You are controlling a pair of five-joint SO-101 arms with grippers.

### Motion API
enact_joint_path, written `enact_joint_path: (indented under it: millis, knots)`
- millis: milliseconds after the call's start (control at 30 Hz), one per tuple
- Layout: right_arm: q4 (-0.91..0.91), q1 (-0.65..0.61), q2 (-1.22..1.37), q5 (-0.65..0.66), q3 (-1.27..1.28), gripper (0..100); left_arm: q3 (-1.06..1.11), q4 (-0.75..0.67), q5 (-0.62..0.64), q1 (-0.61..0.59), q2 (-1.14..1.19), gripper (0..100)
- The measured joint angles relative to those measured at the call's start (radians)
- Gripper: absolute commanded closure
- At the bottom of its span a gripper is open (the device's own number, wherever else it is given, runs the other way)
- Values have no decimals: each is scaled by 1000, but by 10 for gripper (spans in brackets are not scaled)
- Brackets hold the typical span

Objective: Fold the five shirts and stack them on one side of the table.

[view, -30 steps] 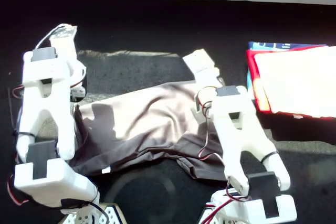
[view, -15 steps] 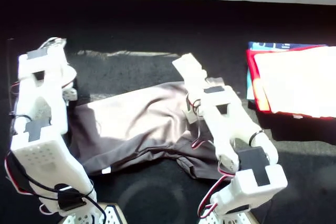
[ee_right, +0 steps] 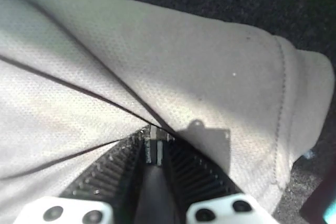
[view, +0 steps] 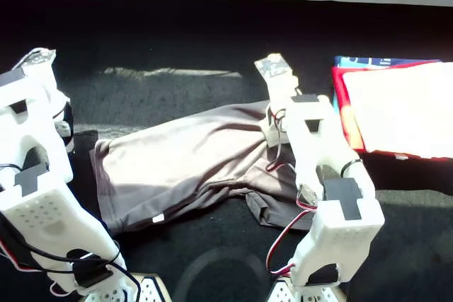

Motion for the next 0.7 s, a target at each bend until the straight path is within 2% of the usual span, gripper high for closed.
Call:
enact_joint_path:
  millis: [200,333,500,700]
  knots:
    - [147,-61,3,0,-100,991,-127,160,138,114,0,991]
    - [212,-95,3,0,-178,991,-137,198,218,161,0,990]
    - [241,-118,3,0,-224,991,-130,204,236,167,0,987]
    - [241,-120,6,0,-224,991,-107,229,239,169,35,890]
